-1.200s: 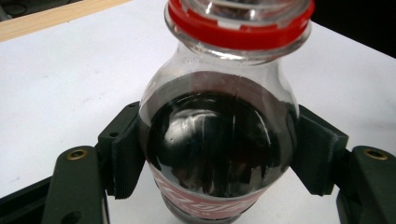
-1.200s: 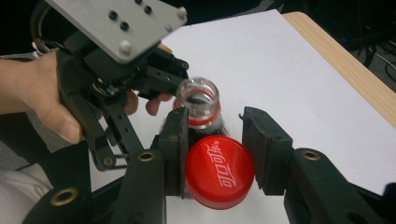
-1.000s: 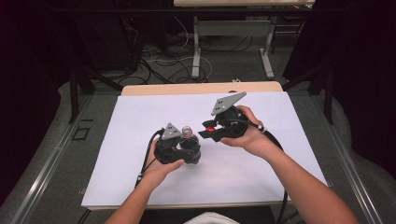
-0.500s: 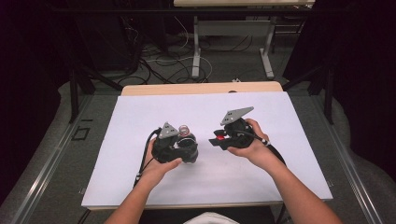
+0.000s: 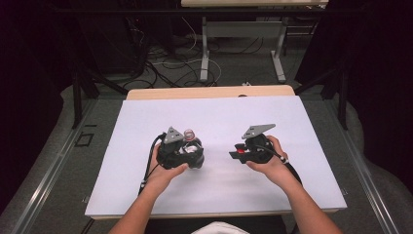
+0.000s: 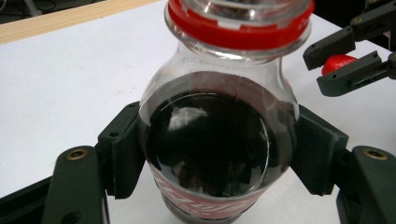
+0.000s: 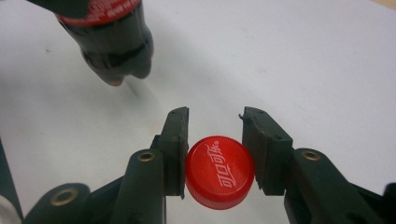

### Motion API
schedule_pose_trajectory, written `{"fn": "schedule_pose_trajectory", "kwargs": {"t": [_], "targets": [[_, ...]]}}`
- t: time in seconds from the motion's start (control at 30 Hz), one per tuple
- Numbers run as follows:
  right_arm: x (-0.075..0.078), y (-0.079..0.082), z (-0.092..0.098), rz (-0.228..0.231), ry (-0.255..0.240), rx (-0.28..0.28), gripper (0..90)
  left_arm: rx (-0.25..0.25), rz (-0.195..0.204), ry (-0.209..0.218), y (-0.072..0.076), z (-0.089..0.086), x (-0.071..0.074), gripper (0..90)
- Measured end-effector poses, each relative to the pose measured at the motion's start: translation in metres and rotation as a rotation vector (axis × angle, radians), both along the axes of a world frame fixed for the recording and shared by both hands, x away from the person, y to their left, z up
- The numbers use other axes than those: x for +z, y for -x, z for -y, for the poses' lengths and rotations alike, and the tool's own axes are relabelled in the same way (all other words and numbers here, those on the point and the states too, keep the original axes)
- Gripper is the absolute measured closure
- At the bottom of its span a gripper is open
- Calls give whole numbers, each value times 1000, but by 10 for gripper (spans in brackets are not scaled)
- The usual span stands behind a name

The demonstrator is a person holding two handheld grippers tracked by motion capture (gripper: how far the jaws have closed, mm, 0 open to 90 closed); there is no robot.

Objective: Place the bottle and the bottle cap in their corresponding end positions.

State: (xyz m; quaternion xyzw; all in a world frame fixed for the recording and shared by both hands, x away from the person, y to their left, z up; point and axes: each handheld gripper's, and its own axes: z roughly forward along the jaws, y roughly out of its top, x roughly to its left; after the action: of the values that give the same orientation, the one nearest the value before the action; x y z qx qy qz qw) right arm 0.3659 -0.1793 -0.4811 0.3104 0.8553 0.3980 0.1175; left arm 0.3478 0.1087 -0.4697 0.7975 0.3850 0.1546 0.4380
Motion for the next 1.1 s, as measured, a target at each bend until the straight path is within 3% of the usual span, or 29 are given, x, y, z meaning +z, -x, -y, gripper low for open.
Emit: {"fn": "schedule_pose_trajectory", "kwargs": {"t": [0.23, 0.33, 0.53, 0.63, 0.77, 0.8, 0.87, 1.1], "targets": [[-15, 1, 8, -28, 24, -37, 613, 14, -2, 0, -7, 4, 1, 300], [-18, 2, 11, -13, -1, -53, 613, 13, 3, 2, -12, 7, 4, 300], [-20, 3, 14, -15, 2, -70, 613, 20, 14, 36, -29, 17, 13, 300], [-20, 3, 15, -19, 11, -68, 613, 25, 19, 43, -38, 23, 17, 300], [-23, 2, 15, -3, -26, -79, 614, 29, 19, 52, -51, 30, 21, 300], [-22, 3, 16, -9, -12, -81, 613, 23, 11, 40, -54, 31, 22, 300], [-22, 2, 17, -20, 1, -74, 614, 31, 15, 56, -61, 36, 22, 300], [-23, 2, 20, -8, -24, -89, 614, 40, 15, 45, -82, 52, 13, 299]]}}
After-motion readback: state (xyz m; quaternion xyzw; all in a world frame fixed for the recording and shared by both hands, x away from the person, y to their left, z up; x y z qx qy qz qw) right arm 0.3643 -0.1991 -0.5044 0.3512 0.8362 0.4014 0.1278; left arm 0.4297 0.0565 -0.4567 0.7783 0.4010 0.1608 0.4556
